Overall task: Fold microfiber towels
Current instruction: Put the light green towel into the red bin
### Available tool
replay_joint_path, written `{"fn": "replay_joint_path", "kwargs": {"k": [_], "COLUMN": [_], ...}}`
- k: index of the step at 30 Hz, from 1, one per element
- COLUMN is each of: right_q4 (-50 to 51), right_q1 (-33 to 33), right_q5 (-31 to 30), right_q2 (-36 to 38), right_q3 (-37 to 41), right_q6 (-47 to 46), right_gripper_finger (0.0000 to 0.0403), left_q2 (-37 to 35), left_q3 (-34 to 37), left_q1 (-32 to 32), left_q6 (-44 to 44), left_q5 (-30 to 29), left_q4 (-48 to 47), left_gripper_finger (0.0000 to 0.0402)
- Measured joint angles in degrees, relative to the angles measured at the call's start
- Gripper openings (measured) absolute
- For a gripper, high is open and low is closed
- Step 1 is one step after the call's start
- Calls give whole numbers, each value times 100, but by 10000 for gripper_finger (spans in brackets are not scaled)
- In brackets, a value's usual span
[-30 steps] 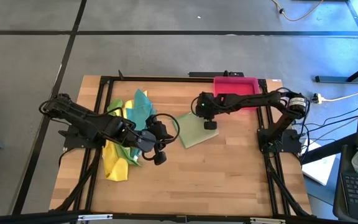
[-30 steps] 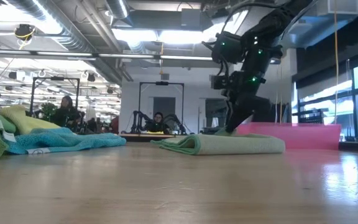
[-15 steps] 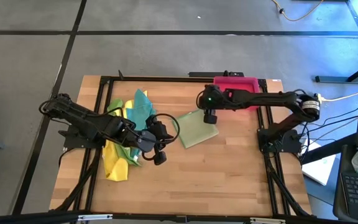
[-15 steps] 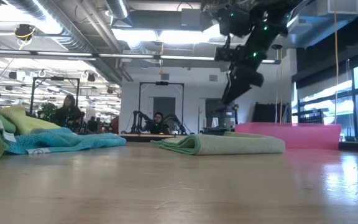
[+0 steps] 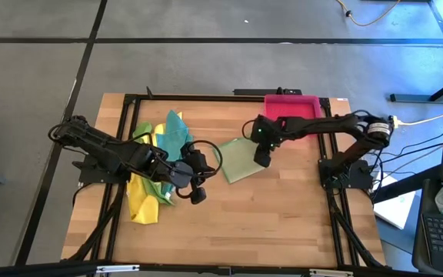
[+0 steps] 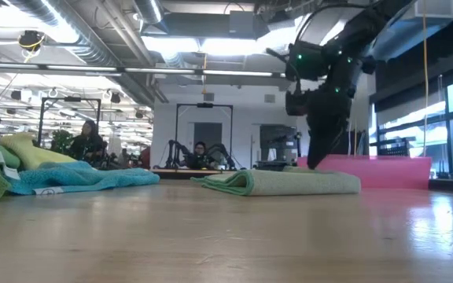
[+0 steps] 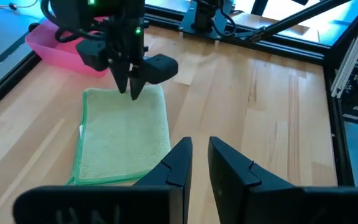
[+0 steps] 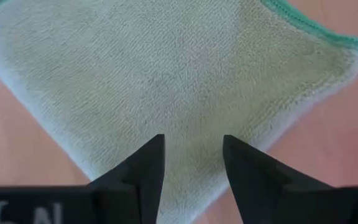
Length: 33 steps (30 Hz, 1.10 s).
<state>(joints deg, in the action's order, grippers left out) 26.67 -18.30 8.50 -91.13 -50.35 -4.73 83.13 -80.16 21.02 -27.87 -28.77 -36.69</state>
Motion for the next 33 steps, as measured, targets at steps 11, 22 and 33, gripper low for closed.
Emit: {"fn": "replay_joint_path", "kwargs": {"k": [11, 22, 33], "right_q4": [491, 1146, -522], "right_q1": [-3, 16, 761], "right_q5": [12, 1425, 507], "right_q2": [170, 933, 2778], "right_q3": [-411, 79, 2547], "right_q6": [29, -3592, -7083], "right_gripper_finger": [164, 164, 181], "left_q2": [0, -68, -90], "left_q3": [0, -5, -4], "left_q1": [0, -390, -490], "left_q6": [151, 90, 201], "left_q5": [94, 75, -23], "left_q4": [-23, 347, 798], "left_gripper_finger": [44, 44, 44]}}
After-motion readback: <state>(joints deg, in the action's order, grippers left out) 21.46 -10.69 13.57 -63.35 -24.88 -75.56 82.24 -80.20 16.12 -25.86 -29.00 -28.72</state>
